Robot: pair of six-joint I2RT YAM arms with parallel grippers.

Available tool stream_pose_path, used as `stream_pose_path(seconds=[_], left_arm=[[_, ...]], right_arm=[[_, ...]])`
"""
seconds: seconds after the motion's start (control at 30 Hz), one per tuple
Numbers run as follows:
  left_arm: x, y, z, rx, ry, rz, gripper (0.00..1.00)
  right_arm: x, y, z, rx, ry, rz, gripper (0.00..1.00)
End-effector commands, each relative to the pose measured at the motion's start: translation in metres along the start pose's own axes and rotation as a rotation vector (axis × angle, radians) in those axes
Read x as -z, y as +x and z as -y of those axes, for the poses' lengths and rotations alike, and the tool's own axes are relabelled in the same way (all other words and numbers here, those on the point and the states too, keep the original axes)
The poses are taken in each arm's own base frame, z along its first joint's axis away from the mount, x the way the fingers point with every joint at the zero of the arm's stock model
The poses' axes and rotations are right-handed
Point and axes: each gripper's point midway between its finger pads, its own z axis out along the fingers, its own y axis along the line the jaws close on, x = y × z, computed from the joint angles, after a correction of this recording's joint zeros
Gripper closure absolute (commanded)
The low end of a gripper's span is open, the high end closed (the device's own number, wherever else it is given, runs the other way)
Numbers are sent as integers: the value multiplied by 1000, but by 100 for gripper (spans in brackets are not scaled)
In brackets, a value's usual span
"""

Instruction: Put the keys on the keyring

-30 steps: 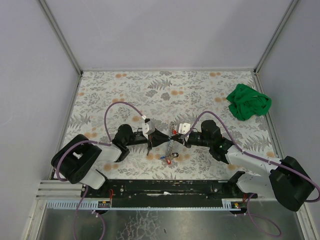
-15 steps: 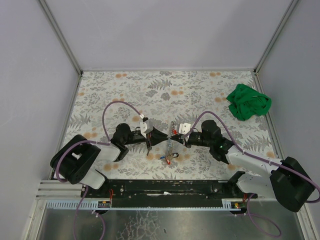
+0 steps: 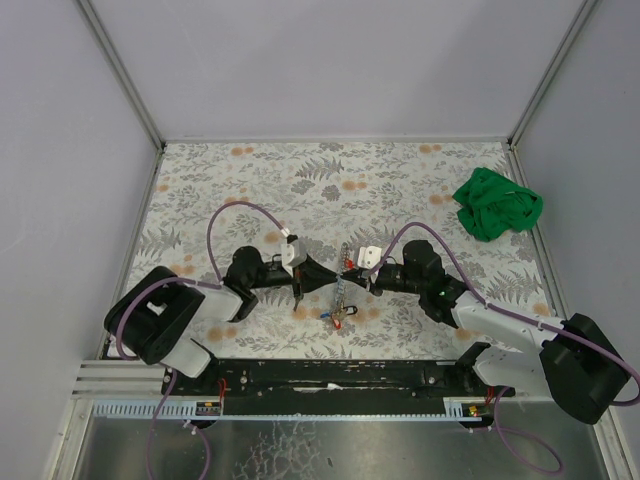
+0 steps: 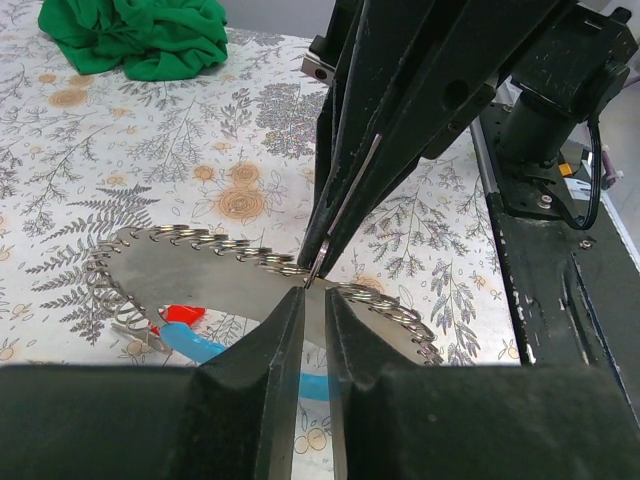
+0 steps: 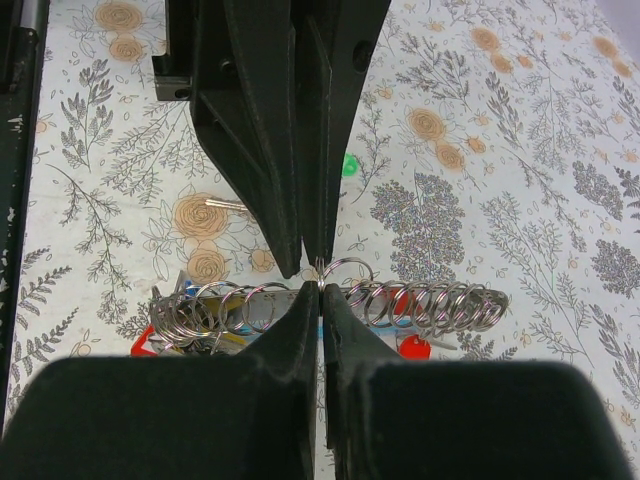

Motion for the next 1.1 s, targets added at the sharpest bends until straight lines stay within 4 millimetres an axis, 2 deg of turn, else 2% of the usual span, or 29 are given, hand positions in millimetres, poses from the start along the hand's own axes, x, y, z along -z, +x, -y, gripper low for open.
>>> stream_pose_path(seconds=[0.0,0.27,0.47,0.53,0.63,0.77,0.93,1.07], left_arm=[[-6,-19,-2,-51,24,57,88],[-8,-21,-2,-39,36,70,91],[-8,-22,-1,-39,41,73,100],[-8,-24,-2,-40,32,76,100],[-7,-24,-6,-39,4,52,100],[-5,-16,-13,-30,-52,-35,100],[-6,-13,-19,-55,-141,-160,100],[-9,-12,-18,-73,-194,-259,100]], right_arm=[[1,-45,16,78,32,131,99],[1,-48,13,77,15,140,99],[2,-47,12,70,13,134,98],[4,-46,13,62,23,124,94],[9,-40,13,47,45,92,81],[21,-35,14,30,88,49,74],[32,-32,11,16,101,16,69],[30,-33,12,17,100,18,67]])
